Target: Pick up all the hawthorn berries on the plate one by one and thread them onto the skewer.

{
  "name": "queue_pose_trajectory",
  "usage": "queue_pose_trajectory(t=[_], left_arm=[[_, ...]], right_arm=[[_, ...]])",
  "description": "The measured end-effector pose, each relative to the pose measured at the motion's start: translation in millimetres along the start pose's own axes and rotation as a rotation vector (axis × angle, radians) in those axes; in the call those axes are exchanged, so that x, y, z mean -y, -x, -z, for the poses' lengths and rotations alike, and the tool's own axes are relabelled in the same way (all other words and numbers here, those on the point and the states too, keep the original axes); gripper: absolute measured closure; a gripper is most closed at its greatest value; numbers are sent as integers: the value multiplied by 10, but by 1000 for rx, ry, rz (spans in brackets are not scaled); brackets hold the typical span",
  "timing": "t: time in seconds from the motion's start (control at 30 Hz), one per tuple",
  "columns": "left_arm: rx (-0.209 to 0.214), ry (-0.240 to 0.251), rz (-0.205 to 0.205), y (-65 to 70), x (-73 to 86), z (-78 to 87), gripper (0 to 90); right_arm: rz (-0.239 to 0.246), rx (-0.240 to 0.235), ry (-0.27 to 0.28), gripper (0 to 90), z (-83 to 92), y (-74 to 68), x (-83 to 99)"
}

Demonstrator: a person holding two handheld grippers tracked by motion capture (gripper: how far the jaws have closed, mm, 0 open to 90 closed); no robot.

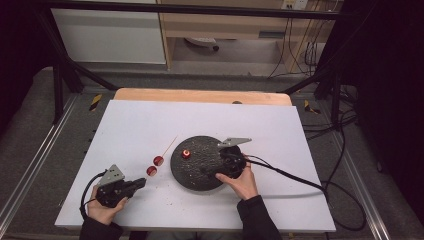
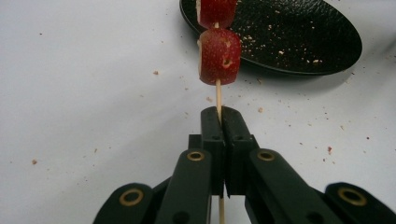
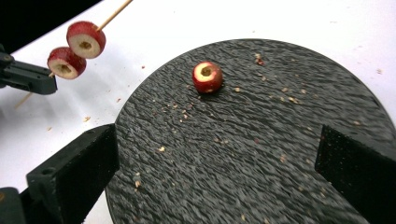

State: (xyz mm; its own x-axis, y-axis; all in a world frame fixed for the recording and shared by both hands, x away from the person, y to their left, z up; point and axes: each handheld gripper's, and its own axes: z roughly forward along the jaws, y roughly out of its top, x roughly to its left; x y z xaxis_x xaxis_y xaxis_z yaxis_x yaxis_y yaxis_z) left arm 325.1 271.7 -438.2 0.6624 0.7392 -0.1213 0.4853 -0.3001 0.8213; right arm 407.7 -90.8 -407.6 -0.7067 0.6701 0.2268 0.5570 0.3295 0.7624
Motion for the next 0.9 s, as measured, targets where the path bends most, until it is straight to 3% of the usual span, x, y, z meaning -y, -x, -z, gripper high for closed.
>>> queue_pose_trajectory(t=[0.5,0.9], left_arm=[[-6,-6,1,-22,3,3,884],[-10,-7,-3,-23,3,1,884]], right_arm=[[108,40,-107,41,-320,-139,-414],[137,44,-168,120,-609,-157,-594]])
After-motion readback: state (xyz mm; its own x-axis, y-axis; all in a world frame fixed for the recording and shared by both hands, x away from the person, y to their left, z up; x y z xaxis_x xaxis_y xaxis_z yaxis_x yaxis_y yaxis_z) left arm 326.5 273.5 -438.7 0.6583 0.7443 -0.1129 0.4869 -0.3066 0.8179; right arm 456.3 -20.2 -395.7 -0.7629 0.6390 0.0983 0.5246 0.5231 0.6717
